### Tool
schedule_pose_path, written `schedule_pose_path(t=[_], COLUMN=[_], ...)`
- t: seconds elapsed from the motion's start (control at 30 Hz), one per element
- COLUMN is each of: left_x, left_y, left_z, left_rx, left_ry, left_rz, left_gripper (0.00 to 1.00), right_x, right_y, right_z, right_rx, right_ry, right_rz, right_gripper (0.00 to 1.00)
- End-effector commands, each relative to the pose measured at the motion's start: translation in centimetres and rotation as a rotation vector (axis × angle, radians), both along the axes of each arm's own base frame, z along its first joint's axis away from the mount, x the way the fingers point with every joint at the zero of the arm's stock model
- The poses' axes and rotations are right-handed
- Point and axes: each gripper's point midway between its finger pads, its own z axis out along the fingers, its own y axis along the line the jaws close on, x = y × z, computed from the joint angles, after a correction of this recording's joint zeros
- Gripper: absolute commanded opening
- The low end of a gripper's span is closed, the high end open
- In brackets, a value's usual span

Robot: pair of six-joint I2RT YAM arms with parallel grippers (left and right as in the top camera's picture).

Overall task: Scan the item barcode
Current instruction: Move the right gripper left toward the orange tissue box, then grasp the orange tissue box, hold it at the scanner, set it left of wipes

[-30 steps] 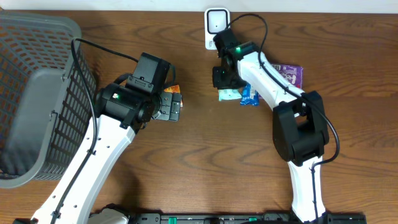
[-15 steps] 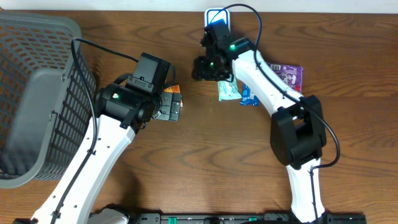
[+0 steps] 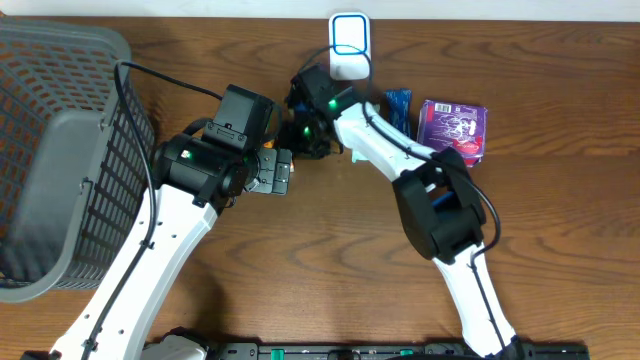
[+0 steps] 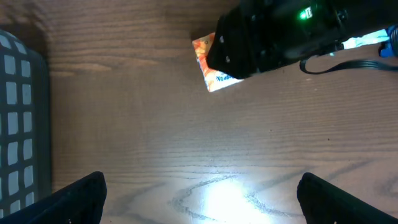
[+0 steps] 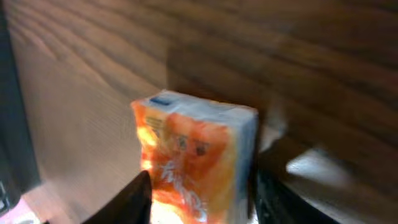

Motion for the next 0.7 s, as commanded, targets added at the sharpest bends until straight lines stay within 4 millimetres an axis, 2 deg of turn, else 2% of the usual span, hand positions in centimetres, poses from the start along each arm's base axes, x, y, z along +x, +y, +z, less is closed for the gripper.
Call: schedule_pose_path(t=[0.0, 0.03, 0.1, 0.13, 0.3, 0.4, 0.5, 0.6, 0.67], left_x=[0.0, 0.0, 0.0, 0.0, 0.0, 0.0, 0.0, 0.0, 0.0], left_y=[0.2, 0.2, 0.2, 0.2, 0.2, 0.2, 0.2, 0.2, 0.2], left_z=[-0.2, -0.2, -0.2, -0.2, -0.2, -0.2, -0.2, -0.2, -0.2], left_rx=[0.005, 0.005, 0.005, 0.005, 0.005, 0.005, 0.005, 0.005, 0.005], left_ry=[0.004, 0.004, 0.004, 0.004, 0.004, 0.004, 0.004, 0.004, 0.004], left_rz=[0.016, 0.016, 0.016, 0.016, 0.016, 0.016, 0.016, 0.016, 0.016], left_gripper=[0.98, 0.98, 0.98, 0.98, 0.98, 0.98, 0.98, 0.98, 0.98], right_x=[-0.7, -0.8, -1.0, -1.1, -0.9, -0.2, 0.1, 0.2, 0.3], right_y=[-0.1, -0.2, 0.0, 0.1, -0.5, -2.1, -3.5, -5.1, -6.2], right_z=[-1.1, -1.1, -1.0, -0.8, 1.6, 4.4, 6.4, 7.9, 8.1], right_rx=[-0.013, -0.014, 0.002, 0.018, 0.210, 0.413, 0.545, 0.647, 0.668], right_ry=[0.047, 0.048, 0.056, 0.063, 0.167, 0.197, 0.192, 0.183, 0.181], right_rz=[-0.010, -0.010, 0.009, 0.018, 0.045, 0.114, 0.166, 0.199, 0.196], right_gripper=[0.36, 0.29, 0.07, 0.01, 0.01, 0.01, 0.01, 0.01, 0.01])
